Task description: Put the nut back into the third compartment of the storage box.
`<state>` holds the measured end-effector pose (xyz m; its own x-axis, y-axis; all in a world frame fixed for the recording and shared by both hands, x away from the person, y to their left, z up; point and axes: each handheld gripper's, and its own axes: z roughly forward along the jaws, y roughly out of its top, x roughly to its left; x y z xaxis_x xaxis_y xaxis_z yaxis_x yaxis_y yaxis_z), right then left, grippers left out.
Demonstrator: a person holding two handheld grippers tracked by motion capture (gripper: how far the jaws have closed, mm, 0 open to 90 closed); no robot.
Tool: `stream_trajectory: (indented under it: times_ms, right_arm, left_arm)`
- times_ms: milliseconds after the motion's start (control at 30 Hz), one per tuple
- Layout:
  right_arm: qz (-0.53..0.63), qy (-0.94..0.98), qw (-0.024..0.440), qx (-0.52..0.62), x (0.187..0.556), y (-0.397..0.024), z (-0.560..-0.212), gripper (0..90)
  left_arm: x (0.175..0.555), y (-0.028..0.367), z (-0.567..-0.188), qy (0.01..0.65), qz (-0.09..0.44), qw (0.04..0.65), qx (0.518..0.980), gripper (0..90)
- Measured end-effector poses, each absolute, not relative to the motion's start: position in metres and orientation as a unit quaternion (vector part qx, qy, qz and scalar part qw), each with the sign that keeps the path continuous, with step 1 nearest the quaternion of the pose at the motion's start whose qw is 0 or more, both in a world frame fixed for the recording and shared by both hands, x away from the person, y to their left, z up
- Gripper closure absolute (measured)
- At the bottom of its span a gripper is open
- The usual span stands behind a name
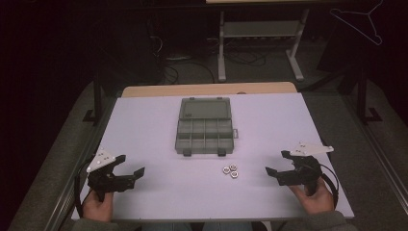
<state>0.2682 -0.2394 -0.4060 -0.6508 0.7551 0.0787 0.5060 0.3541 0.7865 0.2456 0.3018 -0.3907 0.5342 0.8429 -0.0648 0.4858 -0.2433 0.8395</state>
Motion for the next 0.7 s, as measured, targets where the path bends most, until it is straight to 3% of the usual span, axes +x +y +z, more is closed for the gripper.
stream_trajectory:
  times_ms: [700]
  right_arm:
    - [0.403, 0.830, 0.132, 0.363, 0.278, -0.217, -0.401, 15.6]
  left_arm:
    - [0.245, 0.302, -0.393, 0.438, 0.205, 0.430, 0.762, 13.0]
